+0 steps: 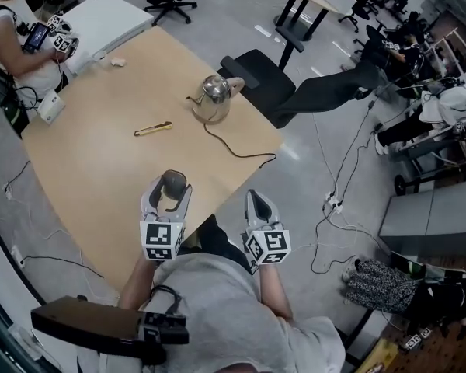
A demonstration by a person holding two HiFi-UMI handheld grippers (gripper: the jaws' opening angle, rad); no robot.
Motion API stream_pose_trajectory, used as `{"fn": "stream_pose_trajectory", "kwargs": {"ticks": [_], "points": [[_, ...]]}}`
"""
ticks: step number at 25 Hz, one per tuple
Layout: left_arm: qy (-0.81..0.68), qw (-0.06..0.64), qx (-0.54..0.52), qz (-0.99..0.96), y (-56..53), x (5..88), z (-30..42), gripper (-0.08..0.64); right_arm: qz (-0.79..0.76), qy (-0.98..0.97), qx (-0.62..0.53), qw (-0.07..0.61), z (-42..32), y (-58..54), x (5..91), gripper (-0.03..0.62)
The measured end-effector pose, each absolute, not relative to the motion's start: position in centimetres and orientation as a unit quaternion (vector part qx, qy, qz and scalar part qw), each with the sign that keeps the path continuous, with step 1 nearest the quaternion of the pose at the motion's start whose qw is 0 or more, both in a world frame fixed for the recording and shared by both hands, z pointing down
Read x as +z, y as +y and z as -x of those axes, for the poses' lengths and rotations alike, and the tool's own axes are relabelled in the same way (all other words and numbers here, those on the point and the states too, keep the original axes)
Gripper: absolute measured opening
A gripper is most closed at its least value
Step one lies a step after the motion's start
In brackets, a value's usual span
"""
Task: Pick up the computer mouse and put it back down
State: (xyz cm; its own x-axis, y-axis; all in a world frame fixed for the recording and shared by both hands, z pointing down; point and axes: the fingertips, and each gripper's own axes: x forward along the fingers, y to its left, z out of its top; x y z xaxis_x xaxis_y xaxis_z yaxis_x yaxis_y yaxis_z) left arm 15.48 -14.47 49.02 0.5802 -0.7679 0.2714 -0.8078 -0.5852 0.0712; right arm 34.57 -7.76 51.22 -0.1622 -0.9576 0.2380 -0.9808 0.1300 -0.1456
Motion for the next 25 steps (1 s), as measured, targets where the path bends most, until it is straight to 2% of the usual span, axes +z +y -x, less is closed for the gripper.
{"fn": "stream_pose_trajectory", "kwargs": {"ticks": [12,25], "points": [[-0.475,0.126,0.148,-0.858,-18.3,53.1,-15.3,0.304,-0.627,-0.764,0.141,0.054,-35.9,-12.9,52.1,0.007],[-0.496,0.165,0.186,-0.832,-23.6,57.4,-15.7,0.304,-0.586,-0.781,0.198,0.082,-35.2,-19.1,56.4,0.006]]}}
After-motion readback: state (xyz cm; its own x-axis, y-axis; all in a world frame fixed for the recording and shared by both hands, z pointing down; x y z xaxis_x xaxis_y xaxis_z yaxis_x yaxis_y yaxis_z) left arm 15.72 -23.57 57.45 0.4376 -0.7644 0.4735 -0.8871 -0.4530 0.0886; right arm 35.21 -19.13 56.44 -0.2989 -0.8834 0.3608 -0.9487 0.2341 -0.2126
